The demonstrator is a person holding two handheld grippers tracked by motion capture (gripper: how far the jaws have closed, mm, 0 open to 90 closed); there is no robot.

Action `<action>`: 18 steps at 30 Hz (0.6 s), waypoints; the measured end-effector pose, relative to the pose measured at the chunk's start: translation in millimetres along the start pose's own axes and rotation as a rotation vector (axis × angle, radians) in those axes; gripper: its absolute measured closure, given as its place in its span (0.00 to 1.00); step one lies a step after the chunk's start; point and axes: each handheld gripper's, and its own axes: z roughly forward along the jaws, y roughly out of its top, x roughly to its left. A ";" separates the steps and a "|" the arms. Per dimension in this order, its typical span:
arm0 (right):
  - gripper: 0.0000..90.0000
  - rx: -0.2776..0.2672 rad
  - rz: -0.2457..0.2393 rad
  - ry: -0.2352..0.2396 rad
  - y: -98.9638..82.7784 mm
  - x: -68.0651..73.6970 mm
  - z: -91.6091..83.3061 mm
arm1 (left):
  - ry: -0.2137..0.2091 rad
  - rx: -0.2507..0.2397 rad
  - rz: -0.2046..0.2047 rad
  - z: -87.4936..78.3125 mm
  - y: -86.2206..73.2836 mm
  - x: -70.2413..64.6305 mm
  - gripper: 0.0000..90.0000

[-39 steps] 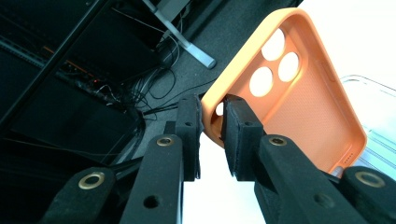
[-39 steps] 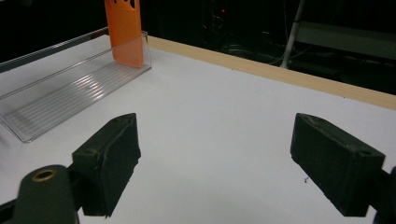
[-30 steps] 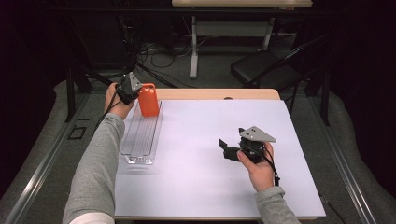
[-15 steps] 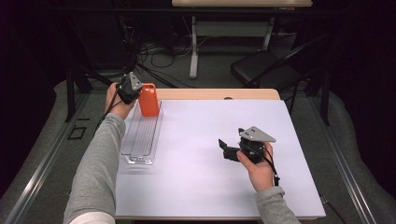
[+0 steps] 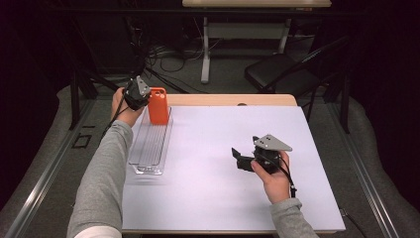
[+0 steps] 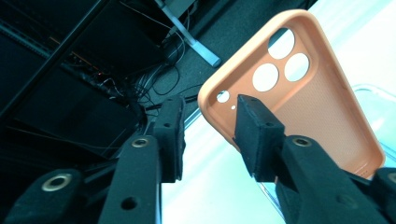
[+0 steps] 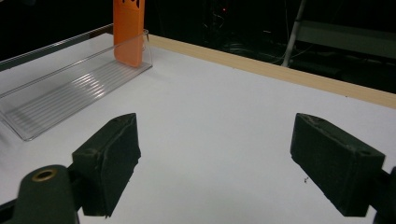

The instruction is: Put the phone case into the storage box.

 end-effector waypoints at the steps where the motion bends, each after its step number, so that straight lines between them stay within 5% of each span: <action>1: 0.17 0.000 -0.001 0.000 0.0 0.1 0.0 | 0.003 0.000 -0.002 -0.4 -0.1 0.4 0.66; 18: 0.17 -0.003 -0.002 0.003 0.3 1.1 0.5 | 0.005 0.010 -0.087 -11.0 3.4 2.8 0.50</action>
